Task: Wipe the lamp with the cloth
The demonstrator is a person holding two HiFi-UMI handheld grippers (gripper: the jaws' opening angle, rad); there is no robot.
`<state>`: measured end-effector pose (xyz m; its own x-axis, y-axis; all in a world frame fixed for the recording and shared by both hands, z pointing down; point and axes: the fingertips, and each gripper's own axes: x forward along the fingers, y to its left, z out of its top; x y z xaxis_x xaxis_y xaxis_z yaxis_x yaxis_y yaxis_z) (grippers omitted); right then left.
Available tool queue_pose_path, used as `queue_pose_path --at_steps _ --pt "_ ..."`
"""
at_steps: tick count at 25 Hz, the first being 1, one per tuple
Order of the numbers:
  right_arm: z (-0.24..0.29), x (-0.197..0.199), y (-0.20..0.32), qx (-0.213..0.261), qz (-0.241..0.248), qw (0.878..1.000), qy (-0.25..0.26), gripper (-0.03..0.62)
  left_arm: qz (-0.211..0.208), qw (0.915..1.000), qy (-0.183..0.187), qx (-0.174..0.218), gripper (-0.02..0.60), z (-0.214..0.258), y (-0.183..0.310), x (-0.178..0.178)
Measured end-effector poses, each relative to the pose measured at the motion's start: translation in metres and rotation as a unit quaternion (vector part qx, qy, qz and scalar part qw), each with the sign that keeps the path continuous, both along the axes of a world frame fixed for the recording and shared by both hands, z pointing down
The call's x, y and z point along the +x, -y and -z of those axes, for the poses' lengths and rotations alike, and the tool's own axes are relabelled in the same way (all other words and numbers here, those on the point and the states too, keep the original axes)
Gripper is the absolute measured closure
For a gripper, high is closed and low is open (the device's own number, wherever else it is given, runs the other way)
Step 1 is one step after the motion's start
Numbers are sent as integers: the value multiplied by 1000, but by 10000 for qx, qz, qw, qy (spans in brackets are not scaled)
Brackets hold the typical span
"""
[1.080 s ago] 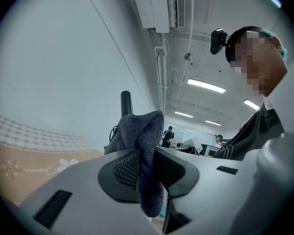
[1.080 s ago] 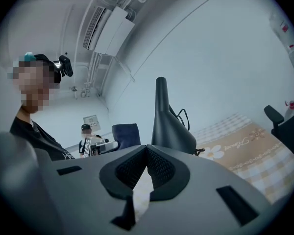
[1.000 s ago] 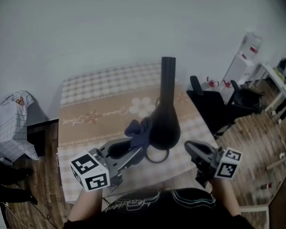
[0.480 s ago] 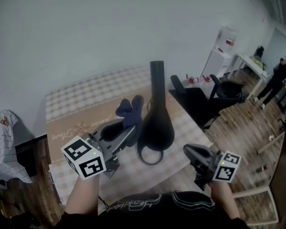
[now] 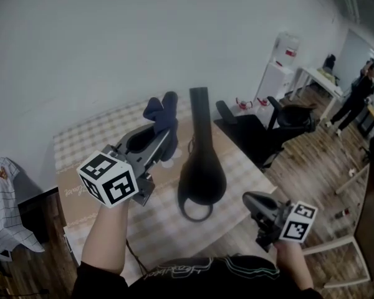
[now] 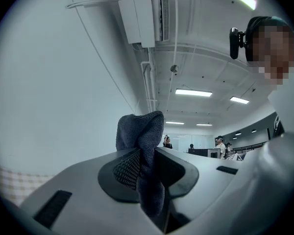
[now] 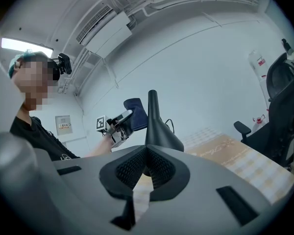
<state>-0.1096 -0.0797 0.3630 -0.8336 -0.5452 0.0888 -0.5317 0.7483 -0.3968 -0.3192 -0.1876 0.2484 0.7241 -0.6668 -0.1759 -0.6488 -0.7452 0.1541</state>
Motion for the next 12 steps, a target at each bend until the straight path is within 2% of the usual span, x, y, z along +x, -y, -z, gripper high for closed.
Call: queue_pose_path --at_steps 6,12 --pt "1 2 -2 80 -127 9999 -36 583 -169 9998 -125 -64 511 0 35 8" --pt "0 12 -5 102 -231 9997 -71 583 -365 9983 -327 -329 510 -8 60 19"
